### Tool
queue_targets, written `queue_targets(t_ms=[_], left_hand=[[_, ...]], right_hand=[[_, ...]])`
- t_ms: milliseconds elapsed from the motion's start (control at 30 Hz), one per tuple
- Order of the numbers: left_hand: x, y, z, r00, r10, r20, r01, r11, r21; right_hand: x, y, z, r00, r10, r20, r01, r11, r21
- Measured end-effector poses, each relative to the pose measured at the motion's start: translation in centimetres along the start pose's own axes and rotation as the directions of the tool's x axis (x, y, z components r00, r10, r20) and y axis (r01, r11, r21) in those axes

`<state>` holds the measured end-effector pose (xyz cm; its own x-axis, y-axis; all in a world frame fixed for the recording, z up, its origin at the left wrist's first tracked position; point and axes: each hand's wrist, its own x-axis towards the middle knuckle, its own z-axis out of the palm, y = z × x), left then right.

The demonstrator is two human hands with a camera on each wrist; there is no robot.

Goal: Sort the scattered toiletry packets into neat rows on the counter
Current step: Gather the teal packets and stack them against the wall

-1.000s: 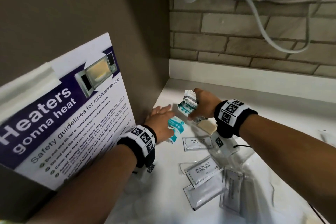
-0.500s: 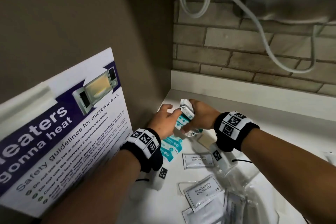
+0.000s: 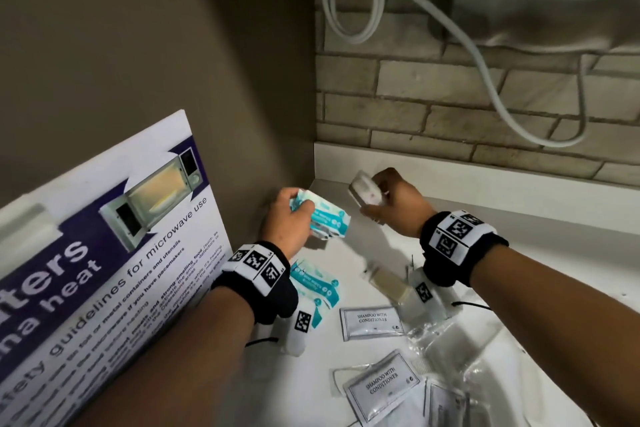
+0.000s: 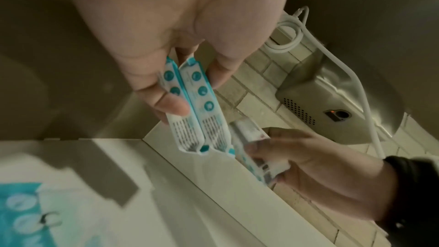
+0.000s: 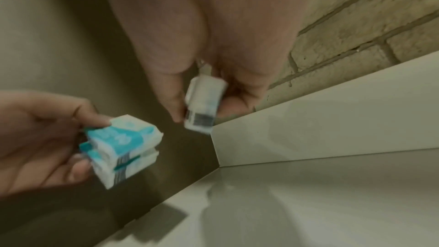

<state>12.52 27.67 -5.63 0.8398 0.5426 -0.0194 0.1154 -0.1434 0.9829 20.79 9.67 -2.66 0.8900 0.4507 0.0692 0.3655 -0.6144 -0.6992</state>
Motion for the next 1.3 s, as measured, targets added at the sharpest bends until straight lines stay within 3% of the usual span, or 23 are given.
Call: queue_targets(t_ms=[67, 167, 367, 500, 633, 733, 867, 1000, 1100, 1200, 1300], left_hand=[[0.4, 0.1, 0.1, 1.000, 0.001, -0.008, -0.002, 0.998, -0.057], [0.7, 0.4, 0.2, 0.999, 0.030, 0.010, -0.029, 0.992, -0.125], [1.6, 1.0, 0.3, 0.996, 0.092, -0.006, -0.092, 0.979, -0.184], [2.3, 1.3, 0.6, 0.992, 0.123, -0.011, -0.123, 0.972, -0.200], [3.4, 0.3, 1.6, 0.994, 0.087, 0.062, -0.078, 0.988, -0.136], [3.9, -0.6, 2.2, 0.991, 0.046, 0.122, -0.038, 0.997, -0.065], [4.6, -1.0, 2.0, 0.994, 0.035, 0.103, -0.029, 0.998, -0.059], [5.1, -1.0, 1.7, 0.995, 0.032, 0.099, -0.024, 0.996, -0.086], [5.3, -0.8, 1.7, 0.994, 0.044, 0.095, -0.034, 0.994, -0.104], [5.4, -0.7, 1.7, 0.994, 0.053, 0.096, -0.039, 0.989, -0.140], [5.4, -0.6, 1.7, 0.992, 0.076, 0.097, -0.060, 0.986, -0.158]], right_hand=[[-0.3, 0.5, 0.2, 0.991, -0.102, -0.090, 0.094, 0.992, -0.085], [-1.1, 1.1, 0.9, 0.971, -0.207, -0.117, 0.184, 0.966, -0.180], [-2.9, 2.8, 1.2, 0.974, -0.208, 0.085, 0.221, 0.957, -0.189], [-4.0, 3.6, 2.1, 0.980, -0.127, 0.155, 0.143, 0.985, -0.094], [-4.1, 3.5, 3.4, 0.969, -0.045, 0.241, 0.046, 0.999, 0.003], [-4.0, 3.1, 4.5, 0.968, -0.021, 0.250, 0.015, 1.000, 0.026], [-2.8, 2.9, 5.6, 0.965, 0.025, 0.262, -0.035, 0.999, 0.035], [-1.6, 2.5, 5.1, 0.952, 0.095, 0.291, -0.184, 0.938, 0.295], [-1.1, 2.4, 3.9, 0.965, 0.110, 0.237, -0.215, 0.850, 0.481], [-0.5, 3.1, 2.8, 0.968, 0.216, 0.132, -0.252, 0.781, 0.572], [-0.1, 3.6, 2.0, 0.956, 0.292, 0.010, -0.249, 0.794, 0.554]])
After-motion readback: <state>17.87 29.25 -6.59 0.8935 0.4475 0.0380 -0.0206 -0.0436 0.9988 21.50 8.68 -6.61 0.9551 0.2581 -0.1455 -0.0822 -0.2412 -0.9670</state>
